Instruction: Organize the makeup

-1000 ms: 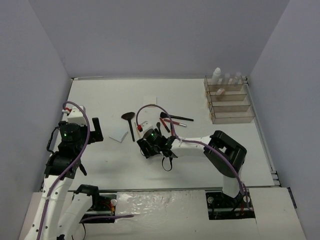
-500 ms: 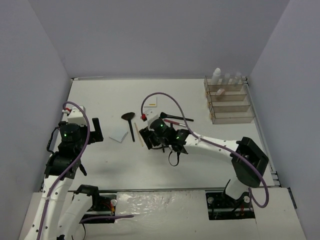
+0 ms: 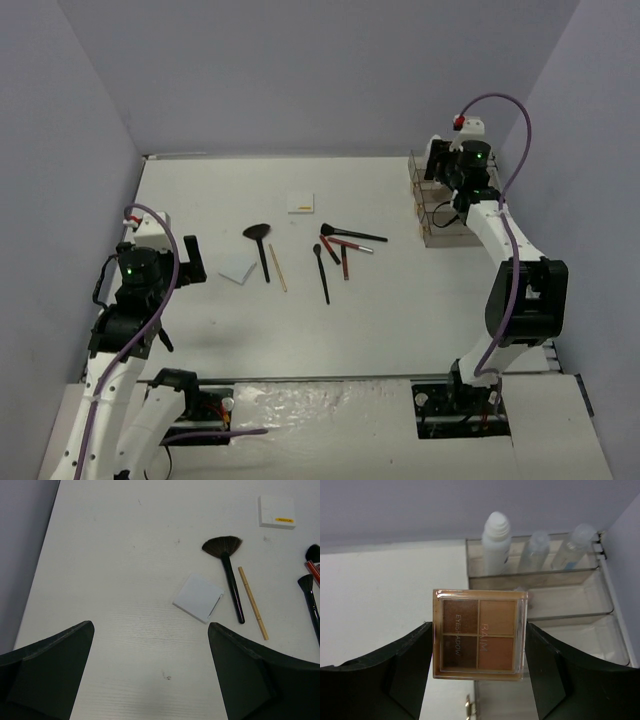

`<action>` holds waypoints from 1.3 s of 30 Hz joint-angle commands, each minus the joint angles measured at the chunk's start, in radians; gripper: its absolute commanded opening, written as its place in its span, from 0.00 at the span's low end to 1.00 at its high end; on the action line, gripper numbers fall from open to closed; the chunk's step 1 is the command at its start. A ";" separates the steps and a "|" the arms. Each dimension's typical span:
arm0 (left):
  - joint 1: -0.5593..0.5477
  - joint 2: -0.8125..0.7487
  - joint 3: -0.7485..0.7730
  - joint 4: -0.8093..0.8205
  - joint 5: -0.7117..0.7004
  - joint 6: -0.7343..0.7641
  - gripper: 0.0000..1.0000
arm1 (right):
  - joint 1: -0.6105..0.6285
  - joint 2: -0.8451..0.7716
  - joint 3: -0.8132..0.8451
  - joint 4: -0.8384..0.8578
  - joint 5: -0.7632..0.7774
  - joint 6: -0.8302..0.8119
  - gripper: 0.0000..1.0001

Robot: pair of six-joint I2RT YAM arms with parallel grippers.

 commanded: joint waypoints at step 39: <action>0.020 0.036 0.028 0.060 0.028 -0.003 0.97 | -0.297 0.452 0.263 0.373 -0.320 -0.144 0.91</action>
